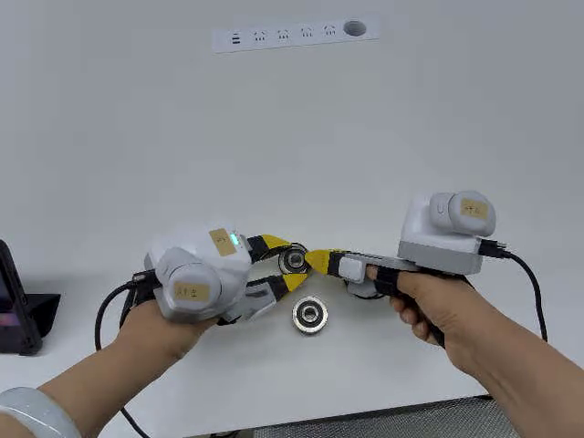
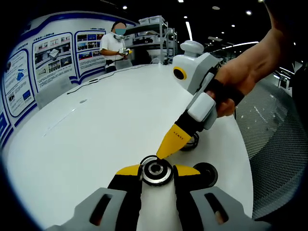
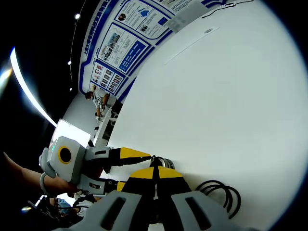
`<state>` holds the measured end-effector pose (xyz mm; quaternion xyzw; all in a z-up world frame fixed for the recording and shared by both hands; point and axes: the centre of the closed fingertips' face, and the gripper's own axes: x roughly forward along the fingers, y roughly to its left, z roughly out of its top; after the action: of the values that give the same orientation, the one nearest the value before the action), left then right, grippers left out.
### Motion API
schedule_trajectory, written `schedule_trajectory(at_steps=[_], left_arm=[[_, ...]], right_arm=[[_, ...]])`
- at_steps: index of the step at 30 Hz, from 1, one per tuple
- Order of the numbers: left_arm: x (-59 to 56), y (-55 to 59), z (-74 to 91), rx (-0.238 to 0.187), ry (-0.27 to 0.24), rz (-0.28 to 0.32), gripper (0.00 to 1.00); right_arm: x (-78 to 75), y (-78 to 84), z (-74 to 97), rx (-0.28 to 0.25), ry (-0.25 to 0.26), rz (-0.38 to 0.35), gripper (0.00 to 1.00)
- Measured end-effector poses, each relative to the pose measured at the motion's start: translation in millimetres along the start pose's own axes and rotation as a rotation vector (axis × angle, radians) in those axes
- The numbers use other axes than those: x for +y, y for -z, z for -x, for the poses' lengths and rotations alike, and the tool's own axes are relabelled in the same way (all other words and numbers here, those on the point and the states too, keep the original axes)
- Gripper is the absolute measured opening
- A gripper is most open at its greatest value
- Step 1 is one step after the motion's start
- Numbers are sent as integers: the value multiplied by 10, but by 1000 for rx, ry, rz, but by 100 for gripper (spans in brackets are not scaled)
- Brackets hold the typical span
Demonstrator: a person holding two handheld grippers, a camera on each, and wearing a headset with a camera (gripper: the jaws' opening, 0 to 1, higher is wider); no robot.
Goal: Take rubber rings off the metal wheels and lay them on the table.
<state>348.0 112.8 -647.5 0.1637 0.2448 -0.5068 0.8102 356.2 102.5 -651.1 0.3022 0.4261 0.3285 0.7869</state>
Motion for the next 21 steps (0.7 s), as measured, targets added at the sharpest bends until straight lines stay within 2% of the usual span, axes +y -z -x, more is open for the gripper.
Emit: schedule_trajectory(at_steps=[10,15,21], left_arm=[[31,44,52,-6,-17,14,39],[43,63,85,-12,-23,26,41],[65,83,131,-22,-36,51,48]], right_arm=[[58,0,19,-5,-17,-2,2],[139,-1,26,-8,-33,-3,2],[248,15,56,-12,-54,-2,2]])
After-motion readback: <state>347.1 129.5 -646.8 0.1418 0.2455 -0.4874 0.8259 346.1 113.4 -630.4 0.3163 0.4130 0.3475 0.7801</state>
